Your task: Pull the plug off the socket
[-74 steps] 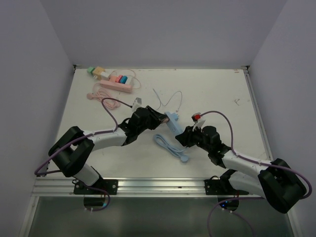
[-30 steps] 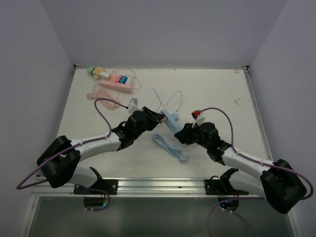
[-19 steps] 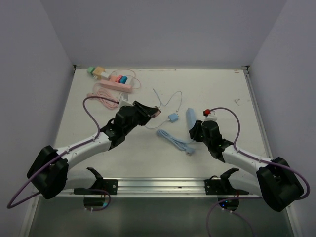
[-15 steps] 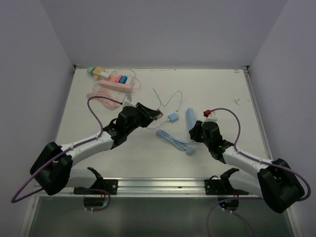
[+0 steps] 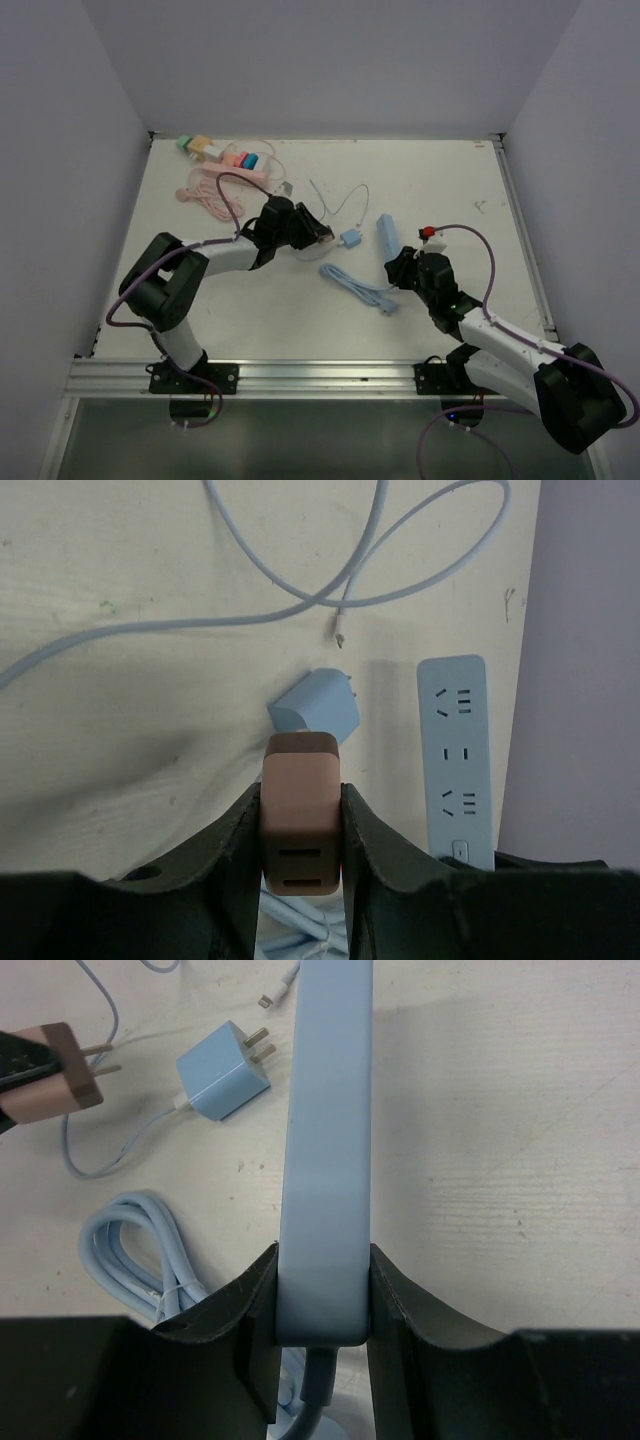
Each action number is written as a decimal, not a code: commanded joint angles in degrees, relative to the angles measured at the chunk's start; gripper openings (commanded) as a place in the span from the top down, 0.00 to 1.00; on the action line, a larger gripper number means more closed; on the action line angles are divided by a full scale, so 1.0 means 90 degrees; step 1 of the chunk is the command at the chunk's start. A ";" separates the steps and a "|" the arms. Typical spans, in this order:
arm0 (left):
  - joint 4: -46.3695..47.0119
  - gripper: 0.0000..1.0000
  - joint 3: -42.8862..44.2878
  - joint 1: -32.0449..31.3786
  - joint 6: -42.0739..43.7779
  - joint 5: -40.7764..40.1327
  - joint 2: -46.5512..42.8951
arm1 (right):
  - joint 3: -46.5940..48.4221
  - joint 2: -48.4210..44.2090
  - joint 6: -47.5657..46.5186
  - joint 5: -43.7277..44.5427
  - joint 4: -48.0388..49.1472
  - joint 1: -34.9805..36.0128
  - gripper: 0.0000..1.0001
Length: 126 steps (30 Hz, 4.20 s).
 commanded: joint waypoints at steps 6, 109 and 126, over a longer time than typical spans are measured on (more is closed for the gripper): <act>0.0446 0.99 0.1549 0.0250 0.0987 0.0699 0.1420 | -0.0056 -0.0283 -0.0063 0.0193 0.0525 0.0011 1.00; -0.4144 0.01 0.1919 0.2709 0.2941 -0.3413 -0.1072 | 0.3001 -0.0918 -0.1225 -0.2600 -0.2160 -0.1962 0.01; -0.5120 0.05 0.5085 0.3248 0.2687 -0.3471 0.2816 | 0.2913 -0.1172 -0.1430 -0.2209 -0.2190 -0.1580 0.01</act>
